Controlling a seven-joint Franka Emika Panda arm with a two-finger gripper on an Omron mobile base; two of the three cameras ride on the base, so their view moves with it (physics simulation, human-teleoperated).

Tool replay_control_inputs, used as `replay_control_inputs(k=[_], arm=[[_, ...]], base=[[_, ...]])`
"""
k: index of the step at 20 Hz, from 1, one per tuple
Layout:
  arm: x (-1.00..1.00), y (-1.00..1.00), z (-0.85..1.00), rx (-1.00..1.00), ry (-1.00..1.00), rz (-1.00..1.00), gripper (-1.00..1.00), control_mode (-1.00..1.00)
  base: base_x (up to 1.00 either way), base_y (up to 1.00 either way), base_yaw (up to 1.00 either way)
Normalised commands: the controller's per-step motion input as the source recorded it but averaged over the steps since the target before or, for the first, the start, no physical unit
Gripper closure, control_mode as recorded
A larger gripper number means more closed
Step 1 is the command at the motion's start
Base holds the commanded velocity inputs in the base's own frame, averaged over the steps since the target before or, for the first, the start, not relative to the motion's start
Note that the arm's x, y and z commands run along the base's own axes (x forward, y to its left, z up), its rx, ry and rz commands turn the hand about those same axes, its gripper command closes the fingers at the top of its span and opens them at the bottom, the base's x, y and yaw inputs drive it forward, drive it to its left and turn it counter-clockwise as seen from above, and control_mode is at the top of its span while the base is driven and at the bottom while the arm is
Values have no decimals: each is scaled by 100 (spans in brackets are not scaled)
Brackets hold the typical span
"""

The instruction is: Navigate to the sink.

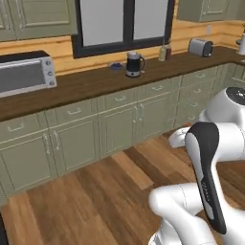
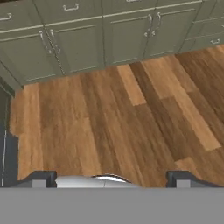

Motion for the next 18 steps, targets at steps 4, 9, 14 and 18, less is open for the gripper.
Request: replay_control_inputs(k=[4,9,14,18], arm=[[0,0,0,0,0,0,-100,100],[0,0,0,0,0,0,-100,100],[0,0,0,0,0,0,-100,100],[0,0,0,0,0,0,-100,100]], base=[[24,-14,-85],[35,1,-87],[71,33,-79],[99,65,-67]])
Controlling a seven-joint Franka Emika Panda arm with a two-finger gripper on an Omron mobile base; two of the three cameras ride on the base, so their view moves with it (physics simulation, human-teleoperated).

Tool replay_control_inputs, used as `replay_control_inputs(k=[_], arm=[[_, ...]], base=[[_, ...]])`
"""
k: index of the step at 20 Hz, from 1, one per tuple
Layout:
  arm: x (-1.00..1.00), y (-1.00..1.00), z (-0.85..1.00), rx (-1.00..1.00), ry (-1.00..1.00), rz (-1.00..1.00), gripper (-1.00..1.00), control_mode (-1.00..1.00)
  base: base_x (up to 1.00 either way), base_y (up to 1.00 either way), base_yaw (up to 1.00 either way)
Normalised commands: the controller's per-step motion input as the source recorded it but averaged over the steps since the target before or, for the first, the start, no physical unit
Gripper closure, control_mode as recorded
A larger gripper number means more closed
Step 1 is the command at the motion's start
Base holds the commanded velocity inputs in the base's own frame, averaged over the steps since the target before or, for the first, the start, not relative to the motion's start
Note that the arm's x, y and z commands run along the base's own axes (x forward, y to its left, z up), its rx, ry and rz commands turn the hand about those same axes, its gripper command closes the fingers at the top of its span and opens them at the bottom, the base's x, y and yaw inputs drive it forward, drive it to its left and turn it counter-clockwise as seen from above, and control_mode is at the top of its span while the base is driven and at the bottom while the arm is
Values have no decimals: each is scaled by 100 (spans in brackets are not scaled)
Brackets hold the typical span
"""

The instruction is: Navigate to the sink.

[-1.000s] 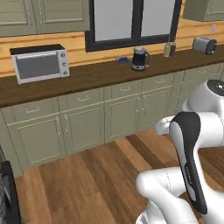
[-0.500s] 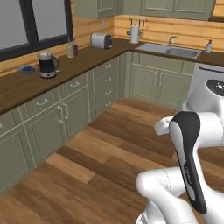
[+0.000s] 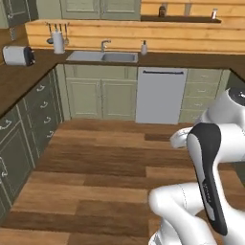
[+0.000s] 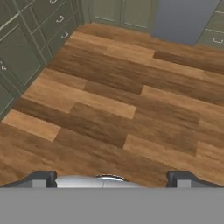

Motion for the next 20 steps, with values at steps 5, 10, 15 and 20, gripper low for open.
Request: replay_control_inputs(k=[5,10,15,20], arm=[[0,0,0,0,0,0,-100,100],[0,0,0,0,0,0,-100,100],[0,0,0,0,0,0,-100,100],[0,0,0,0,0,0,-100,100]], base=[[100,76,-47],[100,94,-38],[100,100,-21],[100,43,-5]])
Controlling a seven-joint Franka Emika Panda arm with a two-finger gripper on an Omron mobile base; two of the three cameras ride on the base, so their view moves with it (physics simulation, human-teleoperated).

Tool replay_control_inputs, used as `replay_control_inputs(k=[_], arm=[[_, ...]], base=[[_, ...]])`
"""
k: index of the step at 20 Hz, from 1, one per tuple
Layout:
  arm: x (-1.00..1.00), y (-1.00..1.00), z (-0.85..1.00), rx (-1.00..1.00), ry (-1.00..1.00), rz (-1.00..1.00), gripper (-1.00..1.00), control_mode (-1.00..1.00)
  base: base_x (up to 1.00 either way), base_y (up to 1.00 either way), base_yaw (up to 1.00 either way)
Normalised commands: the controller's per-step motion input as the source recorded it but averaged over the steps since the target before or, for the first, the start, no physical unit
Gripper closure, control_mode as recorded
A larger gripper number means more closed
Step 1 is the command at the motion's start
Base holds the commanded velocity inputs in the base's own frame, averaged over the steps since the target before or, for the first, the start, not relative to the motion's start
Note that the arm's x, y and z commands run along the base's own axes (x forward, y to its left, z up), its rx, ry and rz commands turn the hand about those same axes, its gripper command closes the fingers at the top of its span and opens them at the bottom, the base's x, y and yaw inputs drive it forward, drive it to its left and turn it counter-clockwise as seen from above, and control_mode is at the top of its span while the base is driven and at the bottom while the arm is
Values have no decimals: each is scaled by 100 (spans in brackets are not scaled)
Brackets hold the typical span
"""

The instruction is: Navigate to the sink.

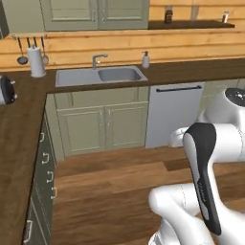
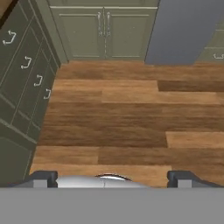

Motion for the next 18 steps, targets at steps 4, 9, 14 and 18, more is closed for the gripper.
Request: replay_control_inputs(k=[4,9,14,18], arm=[[0,0,0,0,0,0,-100,100],[0,0,0,0,0,0,-100,100],[0,0,0,0,0,0,-100,100],[0,0,0,0,0,0,-100,100]], base=[[100,-23,0],[100,-23,1],[100,-1,0],[100,0,0]])
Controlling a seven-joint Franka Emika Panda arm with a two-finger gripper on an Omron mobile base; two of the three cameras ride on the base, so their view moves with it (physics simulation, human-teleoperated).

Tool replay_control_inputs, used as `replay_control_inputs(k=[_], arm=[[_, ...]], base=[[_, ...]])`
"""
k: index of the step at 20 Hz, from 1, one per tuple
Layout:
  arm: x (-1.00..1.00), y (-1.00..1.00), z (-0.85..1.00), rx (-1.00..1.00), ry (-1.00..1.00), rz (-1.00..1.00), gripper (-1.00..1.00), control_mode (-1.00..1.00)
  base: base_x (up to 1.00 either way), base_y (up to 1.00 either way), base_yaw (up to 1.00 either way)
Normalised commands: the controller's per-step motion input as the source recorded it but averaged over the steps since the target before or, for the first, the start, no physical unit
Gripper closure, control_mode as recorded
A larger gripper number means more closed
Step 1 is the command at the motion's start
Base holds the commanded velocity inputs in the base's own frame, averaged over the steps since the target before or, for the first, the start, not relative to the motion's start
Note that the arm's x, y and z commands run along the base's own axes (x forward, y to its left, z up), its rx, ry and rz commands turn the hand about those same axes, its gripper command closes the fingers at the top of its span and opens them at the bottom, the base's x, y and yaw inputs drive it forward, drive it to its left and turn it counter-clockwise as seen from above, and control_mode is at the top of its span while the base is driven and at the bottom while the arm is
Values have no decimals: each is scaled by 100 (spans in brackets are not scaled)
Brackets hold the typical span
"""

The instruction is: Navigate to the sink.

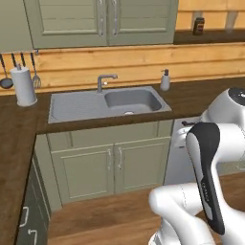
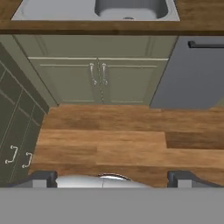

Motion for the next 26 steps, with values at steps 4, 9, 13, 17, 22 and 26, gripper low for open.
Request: replay_control_inputs(k=[4,9,13,17,22,26], arm=[[0,0,0,0,0,0,-100,100],[0,0,0,0,0,0,-100,100],[0,0,0,0,0,0,-100,100],[0,0,0,0,0,0,-100,100],[0,0,0,0,0,0,-100,100],[0,0,0,0,0,0,-100,100]], base=[[100,5,0],[100,30,0],[100,23,0],[100,11,0],[100,15,0],[100,4,16]])
